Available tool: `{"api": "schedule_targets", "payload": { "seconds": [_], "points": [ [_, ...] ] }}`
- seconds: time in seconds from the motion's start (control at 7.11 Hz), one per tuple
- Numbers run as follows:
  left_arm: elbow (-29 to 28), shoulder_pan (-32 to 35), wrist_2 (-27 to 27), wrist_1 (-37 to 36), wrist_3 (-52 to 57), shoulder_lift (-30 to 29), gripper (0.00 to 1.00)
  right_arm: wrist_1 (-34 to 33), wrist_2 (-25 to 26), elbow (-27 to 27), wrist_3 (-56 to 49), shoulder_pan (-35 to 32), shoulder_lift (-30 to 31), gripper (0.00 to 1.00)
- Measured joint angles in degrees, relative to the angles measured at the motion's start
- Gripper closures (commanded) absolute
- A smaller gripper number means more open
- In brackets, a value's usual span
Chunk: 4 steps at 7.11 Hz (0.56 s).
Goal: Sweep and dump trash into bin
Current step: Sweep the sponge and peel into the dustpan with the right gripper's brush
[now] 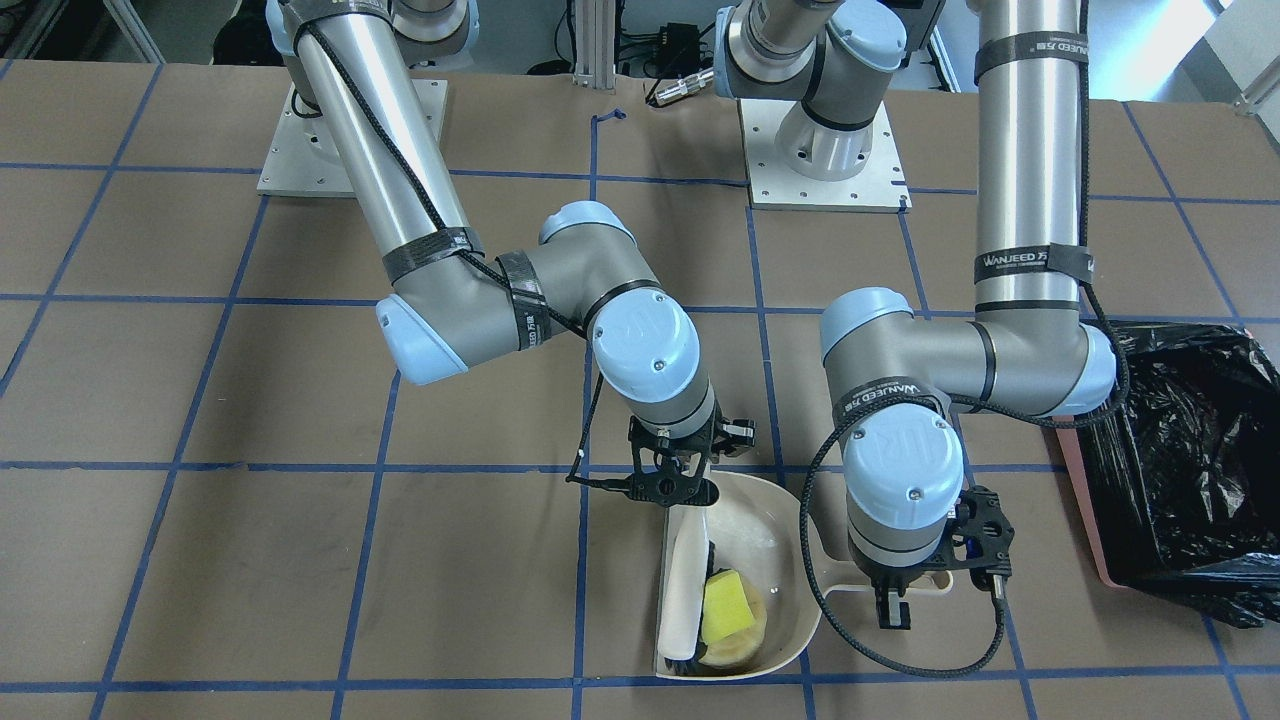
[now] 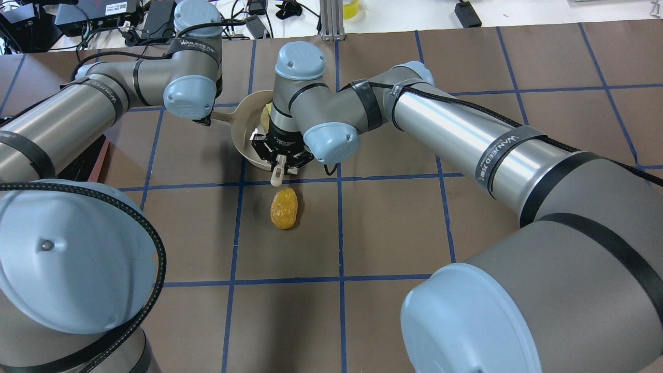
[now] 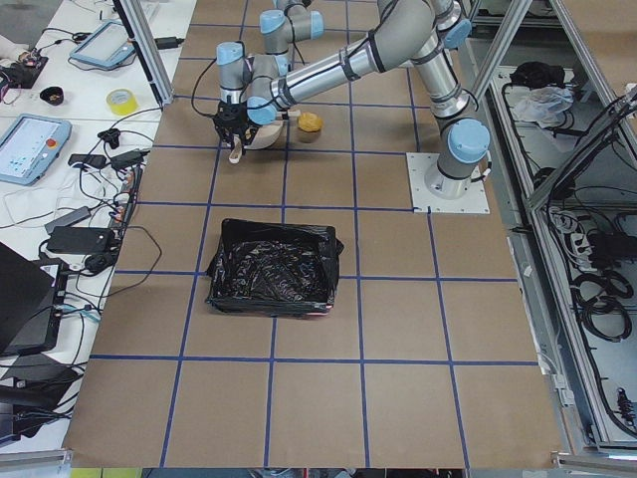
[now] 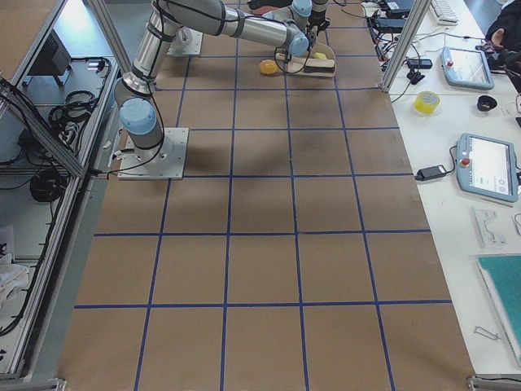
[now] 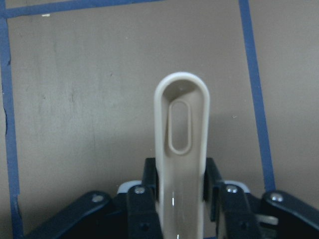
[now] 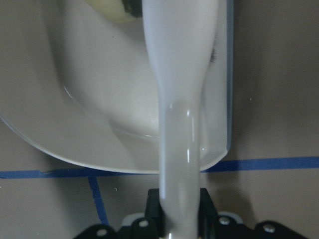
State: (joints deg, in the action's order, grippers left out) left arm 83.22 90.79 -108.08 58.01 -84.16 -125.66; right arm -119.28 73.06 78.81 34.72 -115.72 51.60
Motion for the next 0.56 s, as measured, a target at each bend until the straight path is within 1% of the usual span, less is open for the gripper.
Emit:
{"api": "schedule_targets", "payload": {
  "seconds": [0.14,0.56],
  "points": [
    [0.0,0.0,0.0,0.0,-0.1,0.0,1.0,1.4,2.0,-0.3,-1.6,0.0,0.2,0.94],
    [0.1,0.0,0.5,0.0,-0.3,0.4,1.0,6.5,13.5,-0.6,-10.0,0.1,1.8,0.93]
  ]
}}
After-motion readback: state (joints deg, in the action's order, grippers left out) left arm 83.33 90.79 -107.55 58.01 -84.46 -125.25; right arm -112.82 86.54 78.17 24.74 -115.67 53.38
